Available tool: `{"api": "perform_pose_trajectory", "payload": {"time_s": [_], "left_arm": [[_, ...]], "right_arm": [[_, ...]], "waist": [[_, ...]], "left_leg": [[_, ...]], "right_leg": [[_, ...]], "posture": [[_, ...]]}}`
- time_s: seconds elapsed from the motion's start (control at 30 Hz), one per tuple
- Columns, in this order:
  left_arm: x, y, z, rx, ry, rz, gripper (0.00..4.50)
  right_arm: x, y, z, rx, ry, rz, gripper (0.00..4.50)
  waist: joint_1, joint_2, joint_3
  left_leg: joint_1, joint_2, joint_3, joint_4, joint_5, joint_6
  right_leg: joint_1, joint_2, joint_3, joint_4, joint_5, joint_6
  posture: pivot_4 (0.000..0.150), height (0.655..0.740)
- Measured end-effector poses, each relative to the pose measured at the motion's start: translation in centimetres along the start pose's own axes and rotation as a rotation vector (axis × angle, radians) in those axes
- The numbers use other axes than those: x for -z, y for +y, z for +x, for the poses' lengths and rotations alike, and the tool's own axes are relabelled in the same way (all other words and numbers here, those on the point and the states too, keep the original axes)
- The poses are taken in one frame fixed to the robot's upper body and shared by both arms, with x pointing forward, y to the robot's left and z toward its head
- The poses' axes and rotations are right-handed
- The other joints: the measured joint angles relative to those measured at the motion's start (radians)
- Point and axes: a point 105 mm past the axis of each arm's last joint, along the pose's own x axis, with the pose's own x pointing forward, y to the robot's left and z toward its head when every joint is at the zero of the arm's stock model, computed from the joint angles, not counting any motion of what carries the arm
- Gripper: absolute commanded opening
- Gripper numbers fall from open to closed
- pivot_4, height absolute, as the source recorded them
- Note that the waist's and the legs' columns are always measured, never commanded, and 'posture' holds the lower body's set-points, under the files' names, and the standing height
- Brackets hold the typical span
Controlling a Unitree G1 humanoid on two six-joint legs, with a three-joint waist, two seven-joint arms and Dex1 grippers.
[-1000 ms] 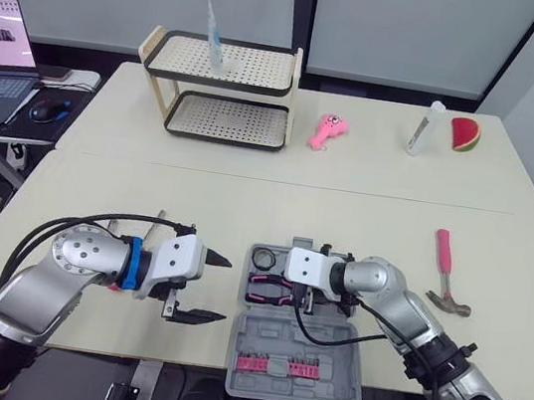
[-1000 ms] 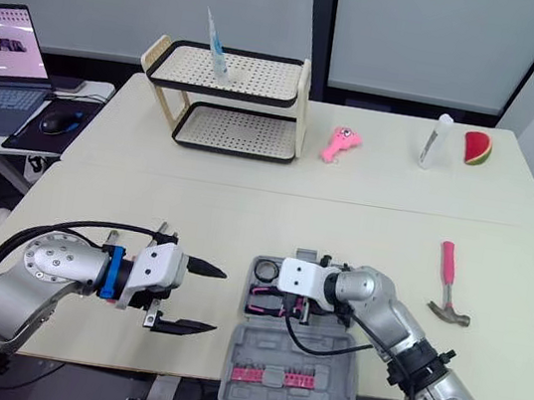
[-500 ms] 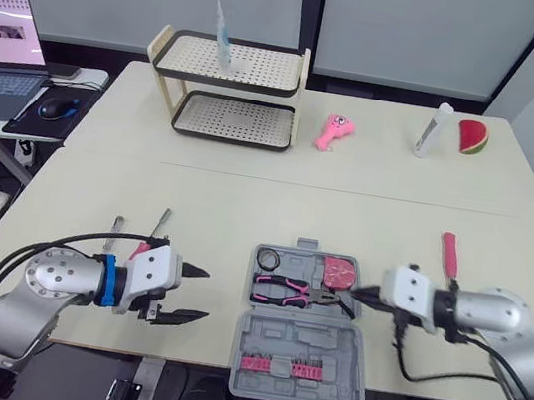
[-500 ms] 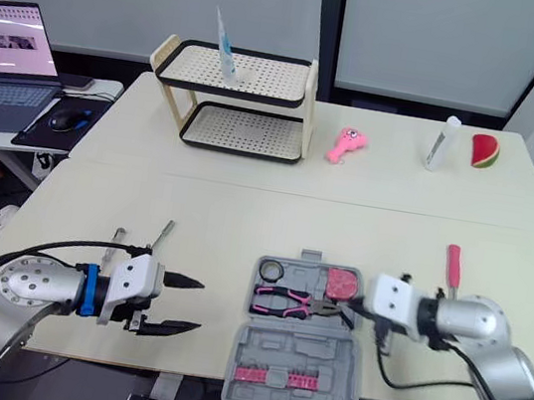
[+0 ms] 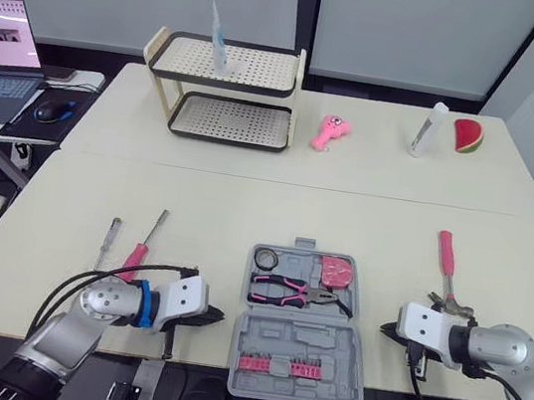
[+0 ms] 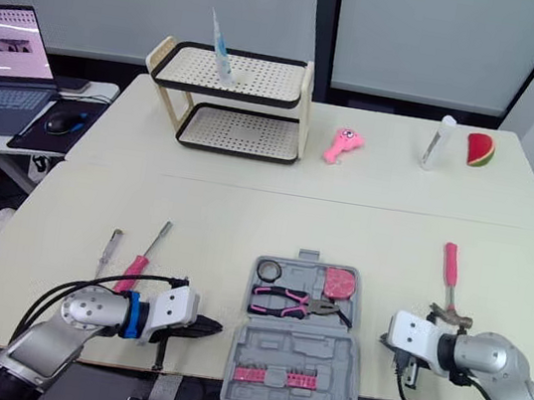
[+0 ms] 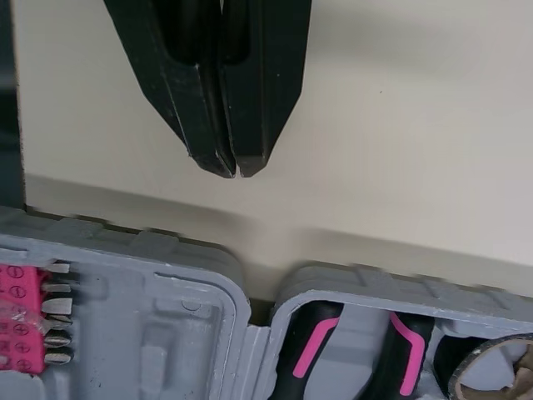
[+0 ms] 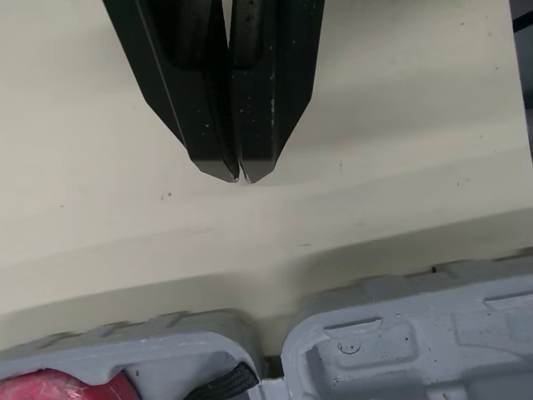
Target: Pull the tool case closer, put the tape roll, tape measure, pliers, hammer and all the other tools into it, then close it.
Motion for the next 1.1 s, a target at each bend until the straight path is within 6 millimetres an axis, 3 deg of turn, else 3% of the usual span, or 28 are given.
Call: {"api": "perform_pose_trajectory", "payload": {"time_s": [0.4,0.77,1.1], "left_arm": [[-1.6,1.0,2.7,-0.001,-0.039,0.06,0.01],[-2.4,1.3,4.1,0.008,-0.057,0.088,0.01],[-3.0,3.1,4.8,-0.001,-0.043,0.109,0.01]], "right_arm": [[-2.1,0.2,2.6,-0.032,-0.08,-0.027,0.0],[-2.2,0.2,2.7,-0.036,-0.075,-0.013,0.0],[-2.0,-0.4,2.8,-0.014,-0.064,0.013,0.0]], "waist": [[0.004,0.0,-0.002],[0.006,0.001,-0.002],[0.006,0.001,-0.002]], "left_leg": [[0.0,-0.001,0.0,0.001,0.0,0.0],[0.003,-0.001,-0.001,0.001,0.0,0.0],[0.009,-0.001,-0.001,0.001,0.0,0.0]], "right_leg": [[0.001,0.0,-0.001,0.0,0.0,0.0],[0.004,-0.001,-0.001,-0.001,0.0,0.0],[0.01,-0.001,-0.001,-0.002,0.0,0.0]], "posture": [[0.15,0.729],[0.15,0.729],[0.15,0.729]]}}
